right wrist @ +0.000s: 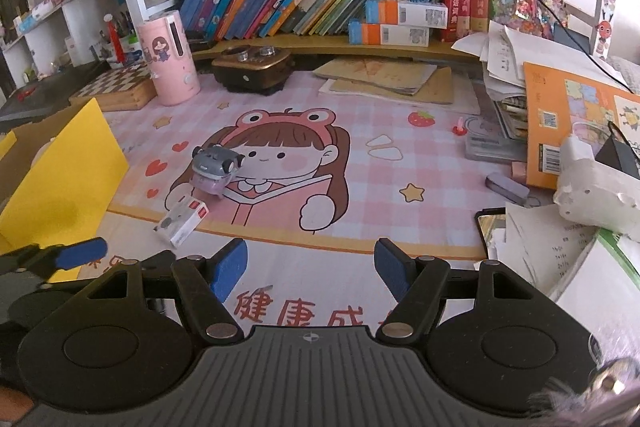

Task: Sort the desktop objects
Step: 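Move both open grippers toward the white card box and grey toy car, then close the left gripper on the white card box while the right closes on the grey toy car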

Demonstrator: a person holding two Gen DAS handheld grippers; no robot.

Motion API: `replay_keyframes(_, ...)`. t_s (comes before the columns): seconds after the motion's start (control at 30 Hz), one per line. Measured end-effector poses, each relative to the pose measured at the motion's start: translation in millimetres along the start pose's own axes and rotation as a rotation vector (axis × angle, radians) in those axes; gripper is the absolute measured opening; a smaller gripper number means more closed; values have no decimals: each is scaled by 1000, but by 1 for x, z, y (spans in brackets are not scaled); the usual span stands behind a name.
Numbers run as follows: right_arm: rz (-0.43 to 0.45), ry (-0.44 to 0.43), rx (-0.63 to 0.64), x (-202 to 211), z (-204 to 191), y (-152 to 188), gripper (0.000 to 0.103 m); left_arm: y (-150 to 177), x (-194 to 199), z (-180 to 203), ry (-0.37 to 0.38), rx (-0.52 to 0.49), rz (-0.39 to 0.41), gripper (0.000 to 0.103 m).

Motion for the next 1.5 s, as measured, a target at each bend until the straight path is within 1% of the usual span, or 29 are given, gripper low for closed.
replay_keyframes(0.2,-8,-15,15,-12,-2,-7,68,-6,-29,-8,-35,-19,-15,74)
replay_keyframes(0.23,-10,-17,16,-14,-2,-8,68,-7,-35,-10,-42,-19,-22,68)
replay_keyframes(0.27,-10,-19,18,-16,-2,-9,68,-8,-39,-11,-47,-17,-29,66)
replay_keyframes(0.33,-7,-22,22,-19,-3,-12,68,-9,-46,-13,-52,-11,-38,65)
replay_keyframes(0.5,0,-31,35,-26,-6,-20,68,-11,-56,-10,-37,-25,-35,54)
replay_keyframes(0.57,0,-39,42,-30,-9,-23,68,-13,-58,-7,-17,-37,-29,41)
replay_keyframes(0.6,1,-45,45,-31,-11,-24,68,-14,-58,-6,-10,-44,-28,38)
replay_keyframes(0.63,3,-51,49,-33,-13,-25,68,-15,-59,-5,0,-50,-28,31)
replay_keyframes(0.67,5,-57,52,-34,-16,-27,68,-15,-59,-4,11,-54,-32,29)
replay_keyframes(0.83,21,-87,63,-41,-29,-37,70,-15,-50,-10,4,-33,-40,28)
replay_keyframes(1.0,30,-123,67,-51,-44,-48,71,-16,-19,-19,11,19,-21,28)
replay_keyframes(1.1,34,-144,69,-59,-54,-54,72,-16,2,-23,0,33,-4,28)
replay_keyframes(1.3,23,-188,84,-77,-75,-61,77,-14,34,-24,-30,19,28,28)
replay_keyframes(1.5,-12,-206,104,-99,-95,-58,77,-12,52,-28,-64,19,44,28)
Point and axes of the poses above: each gripper's, at about its wrist camera, not at the fingertips, and x roughly against the way its jaws point, z to its right, y to its underside, the point moved 7 cm from there along -x, roughly the way its jaws point, and after that the axes turned 13 degrees about y, right-handed, at the moved point
